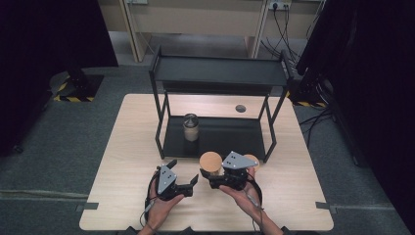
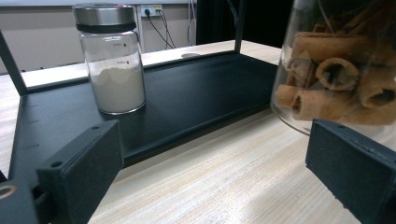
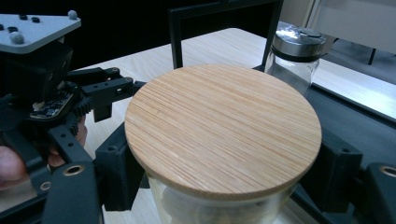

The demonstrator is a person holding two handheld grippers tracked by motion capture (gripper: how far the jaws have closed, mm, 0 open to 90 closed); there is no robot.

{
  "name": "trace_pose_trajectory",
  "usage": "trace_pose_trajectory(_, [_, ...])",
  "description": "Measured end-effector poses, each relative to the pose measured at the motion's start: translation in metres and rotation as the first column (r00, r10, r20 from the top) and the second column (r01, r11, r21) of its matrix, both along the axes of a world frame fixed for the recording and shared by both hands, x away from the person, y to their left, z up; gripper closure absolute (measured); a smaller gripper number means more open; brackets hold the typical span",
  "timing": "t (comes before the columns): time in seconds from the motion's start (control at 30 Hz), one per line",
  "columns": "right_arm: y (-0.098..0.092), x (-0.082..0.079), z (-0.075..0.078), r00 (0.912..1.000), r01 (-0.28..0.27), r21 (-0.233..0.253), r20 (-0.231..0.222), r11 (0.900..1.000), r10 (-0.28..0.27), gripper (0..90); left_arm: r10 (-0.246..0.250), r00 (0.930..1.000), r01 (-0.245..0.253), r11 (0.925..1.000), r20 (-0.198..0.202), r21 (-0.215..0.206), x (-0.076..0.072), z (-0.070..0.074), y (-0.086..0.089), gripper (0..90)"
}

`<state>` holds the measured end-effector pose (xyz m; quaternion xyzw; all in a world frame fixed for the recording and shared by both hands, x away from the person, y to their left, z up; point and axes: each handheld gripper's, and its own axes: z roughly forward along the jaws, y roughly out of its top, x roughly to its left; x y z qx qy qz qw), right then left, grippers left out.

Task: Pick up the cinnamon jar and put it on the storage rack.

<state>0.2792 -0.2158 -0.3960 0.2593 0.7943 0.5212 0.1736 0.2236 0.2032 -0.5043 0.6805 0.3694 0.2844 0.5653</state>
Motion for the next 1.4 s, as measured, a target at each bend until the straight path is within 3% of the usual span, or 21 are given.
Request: trace_pose_trajectory(1.4, [0.01,0.025,0.012,0.9977,0.068,-0.003,-0.002,0.998,-0.068,26.0,0.001,1.0,-0.001,1.0,-0.002,0.0,0.0,0.0,0.0,3.7])
